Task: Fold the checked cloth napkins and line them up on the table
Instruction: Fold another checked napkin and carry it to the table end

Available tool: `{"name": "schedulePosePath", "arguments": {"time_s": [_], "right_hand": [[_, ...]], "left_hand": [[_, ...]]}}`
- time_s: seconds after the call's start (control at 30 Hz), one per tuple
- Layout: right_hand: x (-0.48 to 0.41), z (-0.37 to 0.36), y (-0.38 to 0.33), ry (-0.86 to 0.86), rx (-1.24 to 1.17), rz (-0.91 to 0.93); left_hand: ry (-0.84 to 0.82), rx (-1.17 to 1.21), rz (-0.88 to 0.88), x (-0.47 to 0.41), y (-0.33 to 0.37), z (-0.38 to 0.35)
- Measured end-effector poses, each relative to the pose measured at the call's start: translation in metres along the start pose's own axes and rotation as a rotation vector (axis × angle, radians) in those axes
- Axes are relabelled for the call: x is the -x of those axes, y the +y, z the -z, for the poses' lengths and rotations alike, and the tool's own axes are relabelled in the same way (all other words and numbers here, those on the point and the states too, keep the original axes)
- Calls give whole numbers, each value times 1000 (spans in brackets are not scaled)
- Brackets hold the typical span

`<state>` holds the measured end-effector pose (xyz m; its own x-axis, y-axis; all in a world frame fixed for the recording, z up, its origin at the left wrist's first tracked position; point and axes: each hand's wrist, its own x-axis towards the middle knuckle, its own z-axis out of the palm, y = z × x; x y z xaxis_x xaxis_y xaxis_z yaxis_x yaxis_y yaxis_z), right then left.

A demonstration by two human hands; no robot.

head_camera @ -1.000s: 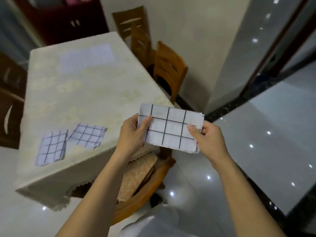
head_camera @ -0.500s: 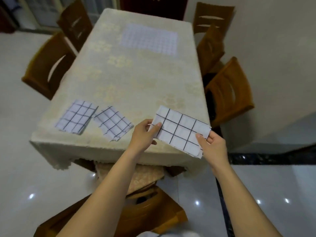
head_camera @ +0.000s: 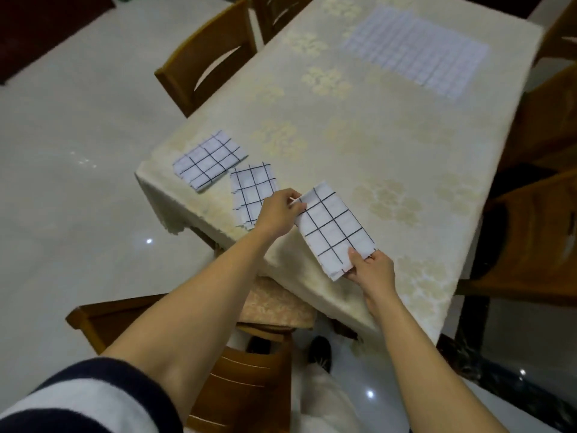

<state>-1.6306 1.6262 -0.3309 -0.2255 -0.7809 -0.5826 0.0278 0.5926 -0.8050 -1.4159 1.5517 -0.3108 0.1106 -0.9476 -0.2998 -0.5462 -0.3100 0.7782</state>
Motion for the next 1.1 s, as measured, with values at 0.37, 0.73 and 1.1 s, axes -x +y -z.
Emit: {"name": "schedulePosePath", "arguments": {"time_s": [0.37,0.73,1.1], "right_hand": [[-57,-4,18,28,133,58],[-108,-24,-32,-43,507,273],[-136,-59,-35,-188,750,448]], "left_hand": [[-33,-317,58,-47,-5,-22],[52,-92,292,25,-52,-37],[-75,-150,449,41,-51,-40]]}}
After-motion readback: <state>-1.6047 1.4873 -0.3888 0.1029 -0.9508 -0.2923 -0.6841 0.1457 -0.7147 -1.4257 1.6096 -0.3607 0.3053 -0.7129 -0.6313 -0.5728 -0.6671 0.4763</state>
